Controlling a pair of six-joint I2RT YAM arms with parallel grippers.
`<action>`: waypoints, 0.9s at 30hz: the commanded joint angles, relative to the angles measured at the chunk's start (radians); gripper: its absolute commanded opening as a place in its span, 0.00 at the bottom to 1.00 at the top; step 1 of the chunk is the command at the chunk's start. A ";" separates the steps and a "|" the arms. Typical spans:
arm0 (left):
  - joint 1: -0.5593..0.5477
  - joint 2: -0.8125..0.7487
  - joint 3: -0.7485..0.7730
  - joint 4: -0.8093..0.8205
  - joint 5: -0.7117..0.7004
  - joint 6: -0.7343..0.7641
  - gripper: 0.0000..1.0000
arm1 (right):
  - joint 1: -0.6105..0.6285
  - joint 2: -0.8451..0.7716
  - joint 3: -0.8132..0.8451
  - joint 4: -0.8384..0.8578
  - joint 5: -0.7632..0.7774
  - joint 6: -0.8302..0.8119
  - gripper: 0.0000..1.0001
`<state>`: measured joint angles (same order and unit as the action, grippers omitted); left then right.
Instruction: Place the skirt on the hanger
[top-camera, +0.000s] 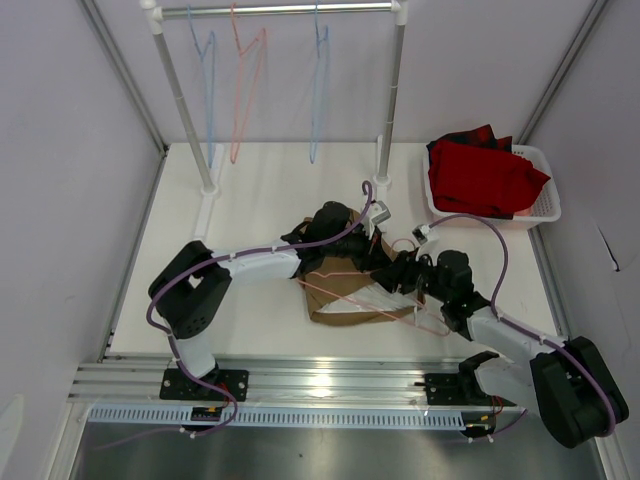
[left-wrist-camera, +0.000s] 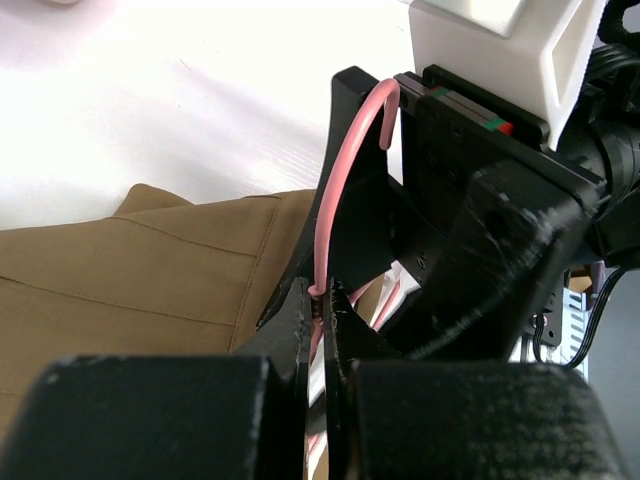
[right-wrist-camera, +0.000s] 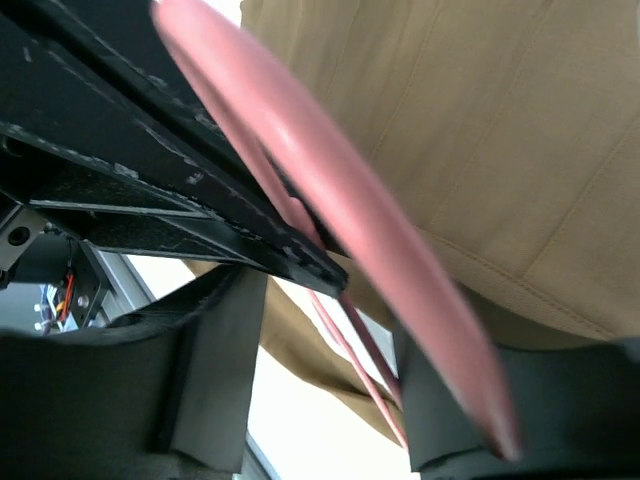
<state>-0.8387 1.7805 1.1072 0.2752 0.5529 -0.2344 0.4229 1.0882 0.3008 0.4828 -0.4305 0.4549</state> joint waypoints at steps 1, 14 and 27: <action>-0.028 0.013 0.029 0.025 0.013 0.004 0.00 | -0.003 0.007 -0.003 0.146 0.010 0.039 0.50; -0.028 -0.029 0.031 0.002 -0.056 -0.002 0.18 | -0.010 0.003 -0.025 0.157 0.019 0.038 0.10; 0.016 -0.306 0.017 -0.185 -0.485 -0.037 0.59 | -0.012 -0.019 0.007 0.083 0.009 0.019 0.03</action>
<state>-0.8356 1.6272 1.1137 0.1299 0.2508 -0.2527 0.4145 1.0927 0.2680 0.5655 -0.4355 0.4961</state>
